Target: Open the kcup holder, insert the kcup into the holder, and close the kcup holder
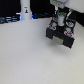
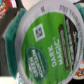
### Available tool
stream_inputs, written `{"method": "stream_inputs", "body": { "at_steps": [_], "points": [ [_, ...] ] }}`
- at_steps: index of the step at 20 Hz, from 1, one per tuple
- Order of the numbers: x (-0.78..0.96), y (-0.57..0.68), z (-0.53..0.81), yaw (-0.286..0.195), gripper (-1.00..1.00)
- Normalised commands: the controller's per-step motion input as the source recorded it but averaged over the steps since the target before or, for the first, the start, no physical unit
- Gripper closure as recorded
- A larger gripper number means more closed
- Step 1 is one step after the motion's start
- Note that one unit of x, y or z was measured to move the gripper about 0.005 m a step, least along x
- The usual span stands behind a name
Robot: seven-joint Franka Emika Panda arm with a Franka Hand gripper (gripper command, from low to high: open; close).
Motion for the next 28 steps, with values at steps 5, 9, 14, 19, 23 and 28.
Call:
{"method": "stream_inputs", "body": {
  "at_steps": [5,9,14,19,23,28],
  "points": [
    [-0.28,0.26,0.00,0.001,1.00],
    [-0.27,0.22,-0.05,0.000,1.00],
    [-0.06,0.03,-0.07,0.001,1.00],
    [0.06,0.00,-0.13,0.005,1.00],
    [0.03,0.00,-0.18,0.009,1.00],
    [0.02,-0.01,-0.13,0.002,1.00]
  ]
}}
